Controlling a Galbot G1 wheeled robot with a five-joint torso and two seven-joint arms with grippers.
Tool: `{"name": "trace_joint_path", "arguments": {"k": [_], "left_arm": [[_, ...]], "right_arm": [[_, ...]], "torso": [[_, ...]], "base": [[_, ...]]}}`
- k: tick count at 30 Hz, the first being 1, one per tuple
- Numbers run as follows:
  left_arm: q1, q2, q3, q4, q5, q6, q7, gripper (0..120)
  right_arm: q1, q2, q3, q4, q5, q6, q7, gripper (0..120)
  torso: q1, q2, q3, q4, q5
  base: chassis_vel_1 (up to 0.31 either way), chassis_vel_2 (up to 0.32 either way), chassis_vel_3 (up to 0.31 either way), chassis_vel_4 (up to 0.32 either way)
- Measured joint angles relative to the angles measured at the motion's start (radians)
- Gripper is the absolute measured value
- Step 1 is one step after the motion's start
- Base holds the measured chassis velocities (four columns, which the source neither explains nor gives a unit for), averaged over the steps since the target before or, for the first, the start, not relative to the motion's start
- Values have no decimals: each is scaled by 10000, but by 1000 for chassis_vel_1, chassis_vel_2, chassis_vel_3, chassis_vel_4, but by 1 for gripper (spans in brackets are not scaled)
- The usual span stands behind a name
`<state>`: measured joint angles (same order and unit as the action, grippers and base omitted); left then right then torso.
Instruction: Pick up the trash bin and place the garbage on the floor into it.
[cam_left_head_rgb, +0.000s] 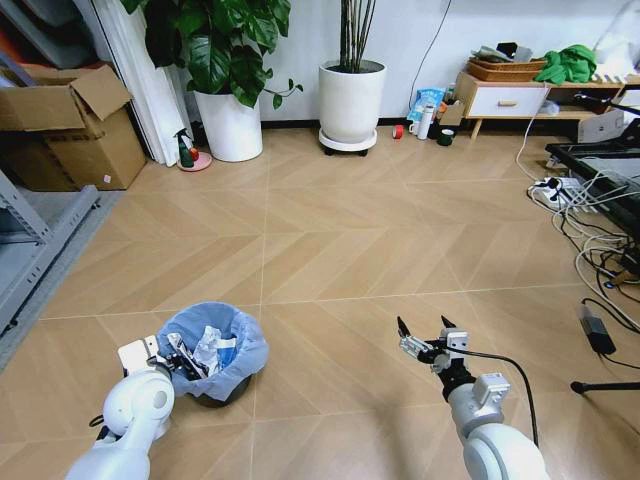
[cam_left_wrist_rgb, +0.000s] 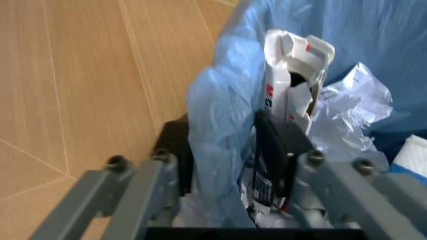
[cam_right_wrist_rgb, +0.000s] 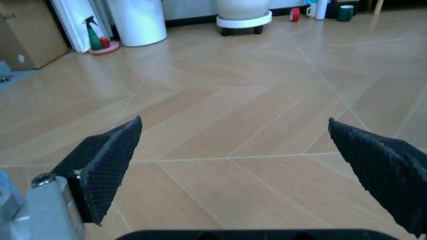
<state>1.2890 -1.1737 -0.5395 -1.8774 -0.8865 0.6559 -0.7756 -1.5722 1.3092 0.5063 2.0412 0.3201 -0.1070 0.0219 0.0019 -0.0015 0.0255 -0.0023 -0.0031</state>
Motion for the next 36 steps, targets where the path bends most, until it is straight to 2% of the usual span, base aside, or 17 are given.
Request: {"name": "trace_joint_path", "arguments": {"k": [2, 3, 5, 9, 10, 11, 12, 13, 15, 16, 18, 20, 22, 26, 32, 36], "left_arm": [[5, 0, -5, -31, 30, -20, -16, 40], [27, 3, -20, -98, 118, -75, -21, 48], [38, 4, -26, -120, 156, -98, -22, 50], [208, -26, -104, -357, 801, -534, 273, 70], [259, -55, -112, -370, 1130, -930, 623, 75], [259, -55, -112, -370, 1130, -930, 623, 75], [279, -69, -116, -369, 1319, -1194, 863, 77], [357, -133, -201, -350, 2051, -2072, 1858, 84], [582, -244, -415, -389, 3203, -3106, 3301, 92], [582, -244, -415, -389, 3203, -3106, 3301, 92], [878, -304, -519, -569, 3982, -3840, 4131, 98], [1311, -439, -579, -865, 4838, -4572, 4671, 100], [1457, -502, -610, -959, 5085, -4717, 4774, 100], [2305, -1140, -902, -1602, 6234, -5284, 5368, 100], [3092, -1661, -1264, -2296, 6870, -5771, 6119, 100], [3992, -2090, -1483, -2896, 7108, -5954, 6885, 100]], "right_arm": [[-1, -1, 0, 0, 3, 3, -2, 100], [-10, -3, -1, -1, 9, 7, -5, 100], [-14, -3, -1, 0, 10, 9, -7, 100], [-29, -9, 33, 63, 57, 12, -8, 100], [-21, -9, 53, 104, 89, 1, -8, 100], [-21, -9, 53, 104, 89, 1, -8, 100], [-15, -10, 66, 127, 113, -11, -5, 100], [1, -10, 116, 225, 207, -63, 18, 100], [-1, -10, 224, 399, 334, -155, 86, 100], [-1, -10, 224, 399, 334, -155, 86, 100], [-46, -35, 372, 552, 406, -223, 141, 100], [-163, -55, 614, 714, 395, -285, 162, 100], [-198, -56, 675, 767, 371, -295, 163, 100], [-472, 56, 1068, 1221, -38, -320, 200, 100], [-876, 327, 1508, 1706, -346, -321, 210, 100], [-1471, 639, 1980, 2172, -670, 23, -29, 100]], "torso": [[0, 0, 0, 0, -1], [0, 0, 0, 0, 0], [0, 0, 0, 0, 0], [0, 0, 0, 1, 0], [0, 0, 0, 1, 0], [0, 0, 0, 1, 0], [0, 0, 0, 1, 0], [0, 0, 0, -1, 0], [0, 0, 0, -1, 0], [0, 0, 0, -1, 0], [0, 0, 0, 1, 0], [0, 0, -1, 0, 0], [0, 0, -1, -1, 0], [0, 0, 0, 2, -1], [0, 1, -1, 0, 1], [-1, 0, -1, 1, 0]], "base": [[0, 0, 0, 0], [0, 0, 0, 0], [0, 0, 0, 0], [0, 0, 0, 0], [0, 0, 0, 0], [0, 0, 0, 0], [0, 0, 0, 0], [0, 0, 0, 0], [0, 0, 0, 0], [0, 0, 0, 0], [0, 0, 0, 0], [0, 0, 0, 0], [0, 0, 0, 0], [0, 0, 0, 0], [0, 0, 0, 0], [0, 0, 0, 0]]}}
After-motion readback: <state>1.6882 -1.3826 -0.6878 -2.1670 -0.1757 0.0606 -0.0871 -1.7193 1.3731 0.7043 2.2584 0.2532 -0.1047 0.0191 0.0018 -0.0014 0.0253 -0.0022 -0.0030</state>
